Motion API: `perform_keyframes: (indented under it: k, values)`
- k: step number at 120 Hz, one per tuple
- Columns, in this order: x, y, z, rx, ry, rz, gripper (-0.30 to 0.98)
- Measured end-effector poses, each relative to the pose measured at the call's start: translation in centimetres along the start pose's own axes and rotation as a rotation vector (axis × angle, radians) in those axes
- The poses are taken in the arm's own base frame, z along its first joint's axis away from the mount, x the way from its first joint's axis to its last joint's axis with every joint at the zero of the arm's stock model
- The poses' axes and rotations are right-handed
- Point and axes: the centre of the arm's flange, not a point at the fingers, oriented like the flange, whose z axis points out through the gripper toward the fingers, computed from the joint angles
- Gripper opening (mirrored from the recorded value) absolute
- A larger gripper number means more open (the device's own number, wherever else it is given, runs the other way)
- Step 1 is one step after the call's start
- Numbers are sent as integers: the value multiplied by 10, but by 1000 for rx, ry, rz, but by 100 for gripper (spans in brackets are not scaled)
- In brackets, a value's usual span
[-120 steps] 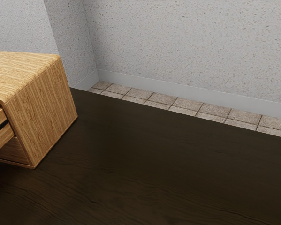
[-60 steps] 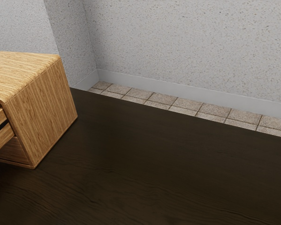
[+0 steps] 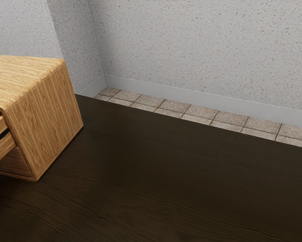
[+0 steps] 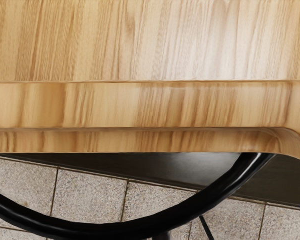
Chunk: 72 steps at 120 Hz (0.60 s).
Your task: Push the drawer handle with one arm to close the drawer
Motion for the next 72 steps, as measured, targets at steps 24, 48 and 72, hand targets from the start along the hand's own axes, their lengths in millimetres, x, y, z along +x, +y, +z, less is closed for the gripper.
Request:
perform_keyframes:
  k: [24,48,72]
  values:
    - [7,5,-2,1,4,7,-10]
    - [17,11,-2,2,-1,17,-10]
    - [26,17,-1,0,-5,26,-10]
